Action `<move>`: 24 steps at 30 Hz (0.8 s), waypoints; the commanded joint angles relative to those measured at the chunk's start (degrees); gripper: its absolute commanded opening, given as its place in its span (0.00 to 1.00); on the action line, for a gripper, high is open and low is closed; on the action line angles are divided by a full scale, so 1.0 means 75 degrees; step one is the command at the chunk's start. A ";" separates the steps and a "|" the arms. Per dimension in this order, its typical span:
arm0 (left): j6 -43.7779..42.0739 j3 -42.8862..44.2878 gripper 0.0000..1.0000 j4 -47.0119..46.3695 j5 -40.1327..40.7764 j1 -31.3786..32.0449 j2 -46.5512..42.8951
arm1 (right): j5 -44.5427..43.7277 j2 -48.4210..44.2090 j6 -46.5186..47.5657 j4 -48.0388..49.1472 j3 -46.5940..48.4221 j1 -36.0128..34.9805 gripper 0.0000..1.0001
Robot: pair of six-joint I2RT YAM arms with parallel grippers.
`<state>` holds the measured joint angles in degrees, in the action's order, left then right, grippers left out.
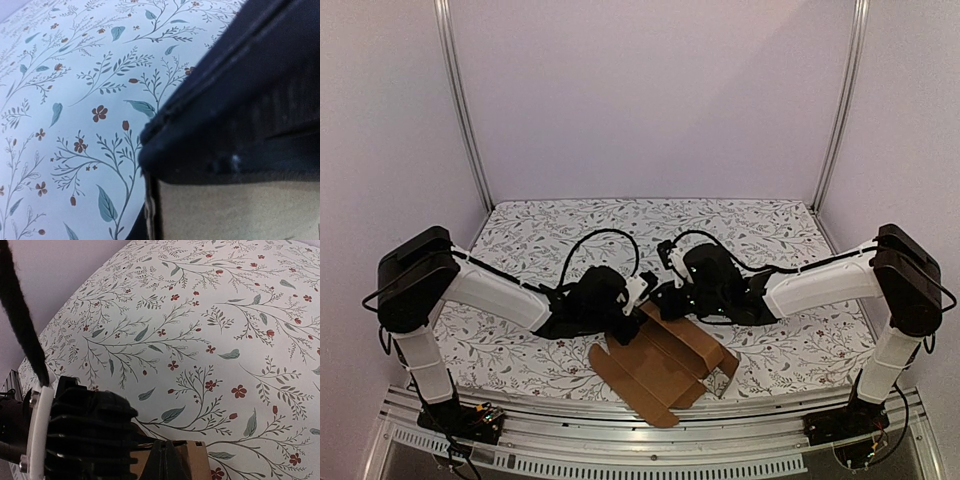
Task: Fold the paper box
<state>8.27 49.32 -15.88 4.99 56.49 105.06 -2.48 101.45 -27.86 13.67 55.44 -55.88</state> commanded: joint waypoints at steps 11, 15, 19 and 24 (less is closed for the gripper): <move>0.0134 -0.0356 0.17 -0.1107 0.0432 0.0078 0.0241 | -0.0064 0.0229 -0.0398 -0.0335 -0.0232 -0.0057 0.00; 0.0164 -0.0457 0.20 -0.1409 0.0480 0.0081 0.0310 | 0.0039 0.0222 -0.0456 -0.0323 -0.0214 -0.0061 0.00; 0.0248 -0.0621 0.21 -0.1805 0.0561 0.0093 0.0392 | 0.0083 0.0175 -0.0481 -0.0300 -0.0220 -0.0051 0.00; 0.0392 -0.0736 0.22 -0.2304 0.0547 0.0088 0.0617 | 0.0199 0.0158 -0.0559 -0.0254 -0.0221 -0.0060 0.00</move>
<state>9.93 45.06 -28.67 8.03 56.53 107.24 -2.24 101.45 -31.24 14.41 55.09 -55.88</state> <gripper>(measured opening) 0.219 0.003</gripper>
